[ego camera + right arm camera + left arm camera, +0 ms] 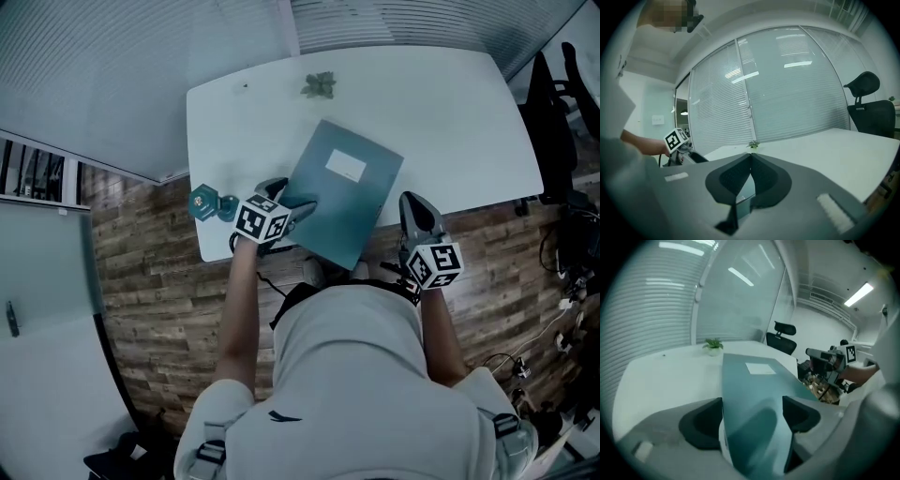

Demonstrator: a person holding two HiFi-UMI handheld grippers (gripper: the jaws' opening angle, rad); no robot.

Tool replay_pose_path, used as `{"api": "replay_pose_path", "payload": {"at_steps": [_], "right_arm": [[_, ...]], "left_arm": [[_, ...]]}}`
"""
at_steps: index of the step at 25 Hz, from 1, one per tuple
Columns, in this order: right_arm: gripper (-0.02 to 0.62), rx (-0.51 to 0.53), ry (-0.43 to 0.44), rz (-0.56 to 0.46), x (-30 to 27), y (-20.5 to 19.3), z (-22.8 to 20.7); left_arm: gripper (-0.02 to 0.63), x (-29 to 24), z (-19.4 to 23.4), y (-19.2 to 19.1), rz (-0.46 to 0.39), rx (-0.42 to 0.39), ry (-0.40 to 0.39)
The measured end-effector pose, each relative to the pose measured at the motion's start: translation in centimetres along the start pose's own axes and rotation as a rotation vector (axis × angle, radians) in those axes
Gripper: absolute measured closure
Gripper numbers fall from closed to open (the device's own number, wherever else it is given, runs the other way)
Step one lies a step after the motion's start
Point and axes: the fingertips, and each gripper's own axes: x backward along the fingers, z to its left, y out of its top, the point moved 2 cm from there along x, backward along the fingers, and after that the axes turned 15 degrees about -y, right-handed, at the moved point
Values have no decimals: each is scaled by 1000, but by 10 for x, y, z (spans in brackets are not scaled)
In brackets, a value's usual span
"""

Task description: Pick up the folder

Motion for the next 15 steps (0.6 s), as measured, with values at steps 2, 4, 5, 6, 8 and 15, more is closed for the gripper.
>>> {"api": "replay_pose_path", "payload": {"at_steps": [2, 4, 5, 6, 8, 15], "right_arm": [[595, -2, -1, 17, 0, -5, 0], [595, -5, -1, 31, 0, -10, 0], [595, -6, -2, 38, 0, -13, 0], [595, -8, -2, 45, -1, -15, 0], [595, -10, -1, 58, -1, -20, 1], [595, -15, 33, 121, -9, -38, 12]], "left_arm": [[174, -12, 7, -8, 117, 44, -72], [166, -18, 11, -7, 171, 87, -144], [159, -21, 13, -7, 184, 116, -182], [150, -24, 15, -8, 195, 151, -218], [131, -28, 19, -13, 211, 216, -277], [173, -23, 30, -13, 124, 278, -332]]}}
